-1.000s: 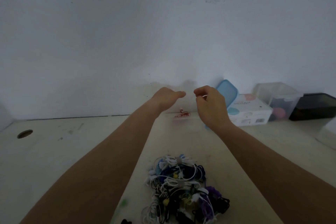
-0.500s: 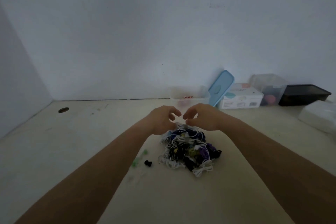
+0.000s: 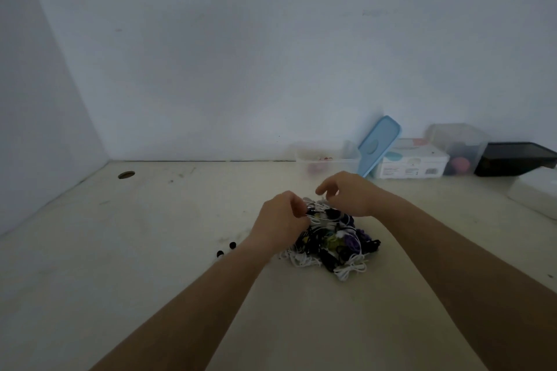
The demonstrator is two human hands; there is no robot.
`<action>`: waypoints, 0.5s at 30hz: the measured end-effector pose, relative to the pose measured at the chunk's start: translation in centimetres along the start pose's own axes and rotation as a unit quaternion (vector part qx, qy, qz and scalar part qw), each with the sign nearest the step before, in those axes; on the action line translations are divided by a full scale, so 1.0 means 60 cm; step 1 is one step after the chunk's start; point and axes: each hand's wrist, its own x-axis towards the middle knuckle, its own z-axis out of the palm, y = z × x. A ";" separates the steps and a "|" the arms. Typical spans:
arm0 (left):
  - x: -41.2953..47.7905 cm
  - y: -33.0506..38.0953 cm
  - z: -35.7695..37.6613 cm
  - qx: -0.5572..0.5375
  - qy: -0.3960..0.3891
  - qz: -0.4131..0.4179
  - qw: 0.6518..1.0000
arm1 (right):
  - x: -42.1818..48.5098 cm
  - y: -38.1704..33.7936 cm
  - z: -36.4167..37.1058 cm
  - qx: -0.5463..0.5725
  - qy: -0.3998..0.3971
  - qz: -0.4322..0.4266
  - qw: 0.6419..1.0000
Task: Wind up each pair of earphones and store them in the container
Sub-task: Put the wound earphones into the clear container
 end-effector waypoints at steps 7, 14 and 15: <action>0.003 -0.008 0.002 -0.027 0.002 -0.019 0.999 | 0.004 0.016 -0.003 -0.057 -0.025 -0.033 0.998; 0.008 -0.010 0.002 -0.031 -0.007 -0.029 0.999 | 0.002 0.019 -0.032 0.275 0.111 0.016 0.955; 0.009 -0.009 0.002 -0.032 -0.012 -0.033 0.999 | -0.001 0.015 -0.039 0.321 0.114 0.025 0.940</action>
